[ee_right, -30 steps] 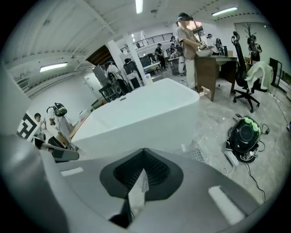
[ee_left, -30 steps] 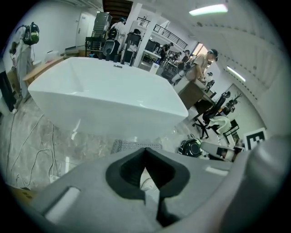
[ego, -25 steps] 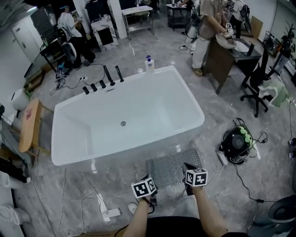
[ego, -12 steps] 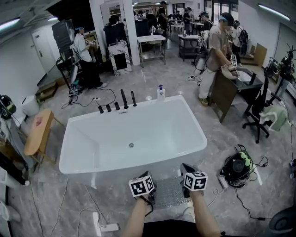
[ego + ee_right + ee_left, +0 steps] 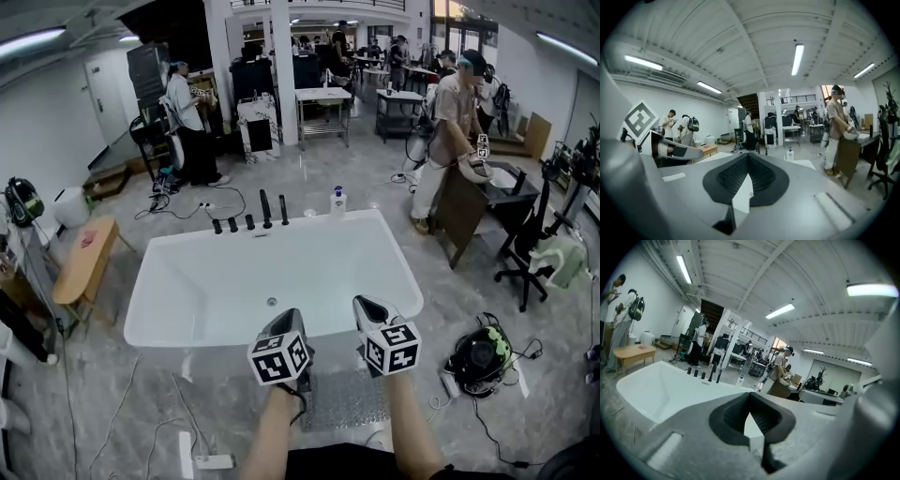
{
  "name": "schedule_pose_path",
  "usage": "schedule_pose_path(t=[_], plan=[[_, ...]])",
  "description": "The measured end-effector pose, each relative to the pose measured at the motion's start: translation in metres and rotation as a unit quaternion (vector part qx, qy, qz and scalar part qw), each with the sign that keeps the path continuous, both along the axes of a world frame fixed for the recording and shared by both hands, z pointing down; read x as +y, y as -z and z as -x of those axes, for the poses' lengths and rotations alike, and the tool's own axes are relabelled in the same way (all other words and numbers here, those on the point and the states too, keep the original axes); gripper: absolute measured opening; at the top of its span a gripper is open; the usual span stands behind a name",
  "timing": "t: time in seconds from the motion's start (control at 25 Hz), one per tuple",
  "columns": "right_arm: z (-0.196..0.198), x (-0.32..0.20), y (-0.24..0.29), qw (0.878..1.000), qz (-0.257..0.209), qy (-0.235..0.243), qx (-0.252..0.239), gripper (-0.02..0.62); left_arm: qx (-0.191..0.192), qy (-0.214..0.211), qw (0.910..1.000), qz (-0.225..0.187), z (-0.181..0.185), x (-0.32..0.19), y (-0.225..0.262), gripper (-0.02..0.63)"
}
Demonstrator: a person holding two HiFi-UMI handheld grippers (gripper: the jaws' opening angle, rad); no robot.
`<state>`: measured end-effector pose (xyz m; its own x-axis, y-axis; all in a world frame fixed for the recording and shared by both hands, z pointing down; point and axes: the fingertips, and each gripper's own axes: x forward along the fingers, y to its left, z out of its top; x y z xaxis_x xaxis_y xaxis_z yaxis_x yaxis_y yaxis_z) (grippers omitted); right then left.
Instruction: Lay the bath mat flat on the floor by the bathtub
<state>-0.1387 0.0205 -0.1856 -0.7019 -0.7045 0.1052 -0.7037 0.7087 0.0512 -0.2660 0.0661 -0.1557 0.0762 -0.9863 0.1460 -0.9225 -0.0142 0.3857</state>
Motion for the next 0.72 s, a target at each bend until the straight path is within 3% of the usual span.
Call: schedule_pose_path(t=[0.2,0.28,0.52,0.72], plan=[[0.042,0.022,0.064,0.989,-0.118,0.056,0.070,0.007,-0.063,-0.011,0.9930,-0.100,0.000,0.004,0.089,0.005],[0.051,0.028,0.087,0.985,-0.144,0.062,0.070,0.006,-0.089,-0.010,0.9882,-0.125,-0.001,0.007,0.116,0.005],[0.053,0.062,0.114,0.982,-0.156,0.102,0.037,0.008,-0.123,-0.019,0.9789,-0.162,-0.015,0.023,0.147,0.005],[0.033,0.067,0.121,0.984,-0.161,0.077,0.009,0.006,-0.133,-0.021,0.9787,-0.155,-0.019,0.032,0.139,0.005]])
